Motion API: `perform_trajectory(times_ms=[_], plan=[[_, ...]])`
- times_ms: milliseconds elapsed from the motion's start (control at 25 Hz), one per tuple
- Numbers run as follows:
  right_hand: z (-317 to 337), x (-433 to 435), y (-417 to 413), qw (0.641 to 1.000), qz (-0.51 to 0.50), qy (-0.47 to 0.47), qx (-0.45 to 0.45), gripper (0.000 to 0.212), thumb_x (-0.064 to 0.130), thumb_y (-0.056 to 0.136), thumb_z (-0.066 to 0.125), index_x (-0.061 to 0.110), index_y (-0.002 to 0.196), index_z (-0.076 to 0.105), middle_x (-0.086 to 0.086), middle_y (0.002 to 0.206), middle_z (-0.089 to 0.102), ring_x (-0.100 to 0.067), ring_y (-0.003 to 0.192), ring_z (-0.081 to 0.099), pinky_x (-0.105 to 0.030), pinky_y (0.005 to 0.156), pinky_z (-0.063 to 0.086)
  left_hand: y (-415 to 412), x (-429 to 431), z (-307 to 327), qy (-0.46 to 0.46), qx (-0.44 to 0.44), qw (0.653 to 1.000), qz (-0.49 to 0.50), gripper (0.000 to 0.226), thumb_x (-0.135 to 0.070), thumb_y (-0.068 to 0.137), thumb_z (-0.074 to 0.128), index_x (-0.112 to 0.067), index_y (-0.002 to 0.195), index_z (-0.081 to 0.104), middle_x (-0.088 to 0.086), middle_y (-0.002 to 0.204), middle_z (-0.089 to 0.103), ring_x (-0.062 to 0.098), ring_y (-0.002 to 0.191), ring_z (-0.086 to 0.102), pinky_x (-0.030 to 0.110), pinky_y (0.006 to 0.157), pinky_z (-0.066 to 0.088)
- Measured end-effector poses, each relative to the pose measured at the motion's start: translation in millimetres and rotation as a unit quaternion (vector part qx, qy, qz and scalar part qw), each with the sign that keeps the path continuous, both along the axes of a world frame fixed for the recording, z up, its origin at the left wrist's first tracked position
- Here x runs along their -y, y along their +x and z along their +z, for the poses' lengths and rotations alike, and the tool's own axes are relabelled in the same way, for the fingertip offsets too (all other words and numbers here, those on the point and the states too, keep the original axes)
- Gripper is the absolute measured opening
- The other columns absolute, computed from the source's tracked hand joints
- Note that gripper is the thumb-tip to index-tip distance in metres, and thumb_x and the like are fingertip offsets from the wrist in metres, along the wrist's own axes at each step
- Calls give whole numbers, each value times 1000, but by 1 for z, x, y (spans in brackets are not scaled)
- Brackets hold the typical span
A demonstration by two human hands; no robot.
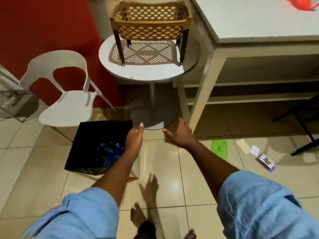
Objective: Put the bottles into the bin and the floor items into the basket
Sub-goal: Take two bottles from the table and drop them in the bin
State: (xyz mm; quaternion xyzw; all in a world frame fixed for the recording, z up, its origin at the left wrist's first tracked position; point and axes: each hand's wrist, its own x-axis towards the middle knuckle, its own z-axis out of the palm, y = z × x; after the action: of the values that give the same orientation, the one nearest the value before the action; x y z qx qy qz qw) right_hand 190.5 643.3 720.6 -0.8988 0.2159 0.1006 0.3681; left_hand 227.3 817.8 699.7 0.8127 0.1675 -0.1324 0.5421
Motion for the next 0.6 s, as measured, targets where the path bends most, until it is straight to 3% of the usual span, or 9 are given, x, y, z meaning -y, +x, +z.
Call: perform_trajectory(times_ms=[320,600], plan=[[46,151,-111,994,-97,-31,28,88,58,89,53,16,154,11,-20,157,20,-39,144,21,-49,114,27,-59,150,33,15,5,992,-124,72,-54,92,48,-11,148,34,13,152,40,33,138,40,42,109,36],[4,238,-208,977,-212,-24,-21,85,59,90,50,9,151,18,-25,149,31,-42,137,31,-48,110,30,-116,261,-4,45,-39,973,-223,64,-46,95,49,1,138,46,21,138,53,36,121,55,38,98,47]])
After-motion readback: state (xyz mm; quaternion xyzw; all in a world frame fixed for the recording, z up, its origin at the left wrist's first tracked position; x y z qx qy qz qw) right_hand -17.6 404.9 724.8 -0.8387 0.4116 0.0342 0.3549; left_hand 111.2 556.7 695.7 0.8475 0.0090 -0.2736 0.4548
